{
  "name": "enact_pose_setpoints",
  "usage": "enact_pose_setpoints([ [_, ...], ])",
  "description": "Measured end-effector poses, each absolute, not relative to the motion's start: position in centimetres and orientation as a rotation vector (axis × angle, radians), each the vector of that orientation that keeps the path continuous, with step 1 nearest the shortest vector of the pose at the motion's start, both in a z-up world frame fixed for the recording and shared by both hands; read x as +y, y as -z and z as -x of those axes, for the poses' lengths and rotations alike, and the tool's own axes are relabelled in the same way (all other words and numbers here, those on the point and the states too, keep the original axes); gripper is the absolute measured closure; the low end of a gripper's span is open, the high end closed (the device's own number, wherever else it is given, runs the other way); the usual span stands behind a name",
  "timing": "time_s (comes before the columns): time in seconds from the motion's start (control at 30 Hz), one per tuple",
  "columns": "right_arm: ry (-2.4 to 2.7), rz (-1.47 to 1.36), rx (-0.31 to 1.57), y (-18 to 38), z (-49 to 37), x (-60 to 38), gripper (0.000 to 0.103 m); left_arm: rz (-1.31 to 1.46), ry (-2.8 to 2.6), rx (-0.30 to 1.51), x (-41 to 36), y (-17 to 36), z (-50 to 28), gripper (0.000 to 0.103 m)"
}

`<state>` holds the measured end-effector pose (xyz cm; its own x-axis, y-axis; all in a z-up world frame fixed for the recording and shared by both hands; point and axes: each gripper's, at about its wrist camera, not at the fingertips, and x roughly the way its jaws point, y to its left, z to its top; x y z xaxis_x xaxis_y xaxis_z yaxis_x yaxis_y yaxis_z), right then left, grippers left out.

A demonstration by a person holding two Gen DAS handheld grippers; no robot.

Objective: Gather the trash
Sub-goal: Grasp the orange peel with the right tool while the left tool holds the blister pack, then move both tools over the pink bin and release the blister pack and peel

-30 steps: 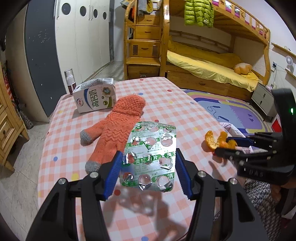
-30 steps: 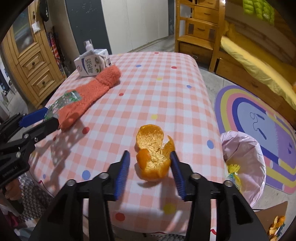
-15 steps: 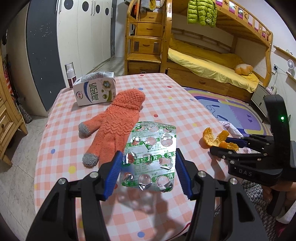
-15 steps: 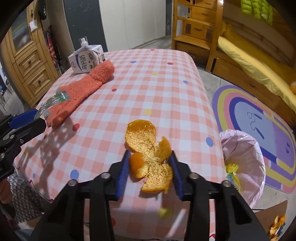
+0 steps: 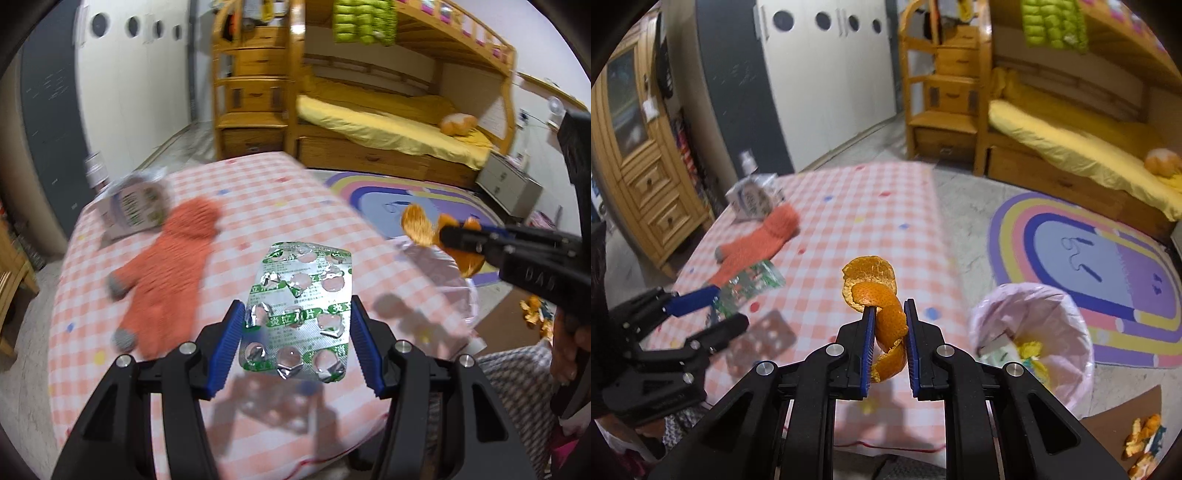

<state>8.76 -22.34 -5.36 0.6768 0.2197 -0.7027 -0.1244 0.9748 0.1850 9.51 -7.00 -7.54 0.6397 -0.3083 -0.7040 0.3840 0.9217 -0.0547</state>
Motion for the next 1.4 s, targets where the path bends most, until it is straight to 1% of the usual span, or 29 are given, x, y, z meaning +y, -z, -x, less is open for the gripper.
enact_pose_setpoints([
  [0.13,-0.094,-0.185,0.778,4.9,-7.6,-27.8,0.087,-0.163,0.509,0.748,-12.9,6.9,-9.8,0.048],
  [0.3,0.032,-0.296,0.772,5.8,-6.3,-34.4,0.087,-0.233,0.644,0.723,-20.9,7.0,-10.4,0.047],
  [0.5,0.128,-0.404,0.78,8.1,-6.0,-39.8,0.087,-0.285,0.726,0.733,-27.3,8.9,-11.7,0.047],
  [0.57,0.138,-0.416,0.784,8.6,-6.3,-40.6,0.085,-0.282,0.73,0.741,-28.4,9.2,-12.3,0.044],
  [0.6,0.14,-0.421,0.784,8.9,-6.5,-40.9,0.083,-0.282,0.72,0.74,-28.5,9.4,-12.6,0.032],
  [0.63,0.143,-0.43,0.787,9.3,-7.0,-41.3,0.083,-0.279,0.707,0.734,-28.6,9.3,-12.8,0.021],
  [0.67,0.148,-0.44,0.793,9.7,-7.5,-41.5,0.082,-0.271,0.697,0.723,-28.4,9.1,-13.0,0.021],
  [0.7,0.149,-0.457,0.8,10.3,-8.1,-41.9,0.072,-0.268,0.694,0.721,-28.1,8.9,-13.1,0.021],
  [0.73,0.15,-0.467,0.802,10.6,-8.3,-42.2,0.056,-0.267,0.685,0.719,-27.9,8.8,-13.2,0.02],
  [0.8,0.166,-0.477,0.813,11.2,-8.9,-42.5,0.043,-0.26,0.654,0.722,-27.0,8.5,-13.5,0.019],
  [0.9,0.163,-0.494,0.799,10.9,-8.5,-42.2,0.042,-0.24,0.609,0.73,-25.0,8.2,-13.8,0.018],
  [1.1,0.127,-0.468,0.77,8.5,-6.8,-40.5,0.042,-0.221,0.534,0.741,-21.0,7.9,-13.0,0.018],
  [1.4,0.026,-0.401,0.753,4.8,-5.5,-34.8,0.042,-0.173,0.434,0.765,-13.5,7.1,-11.1,0.018],
])
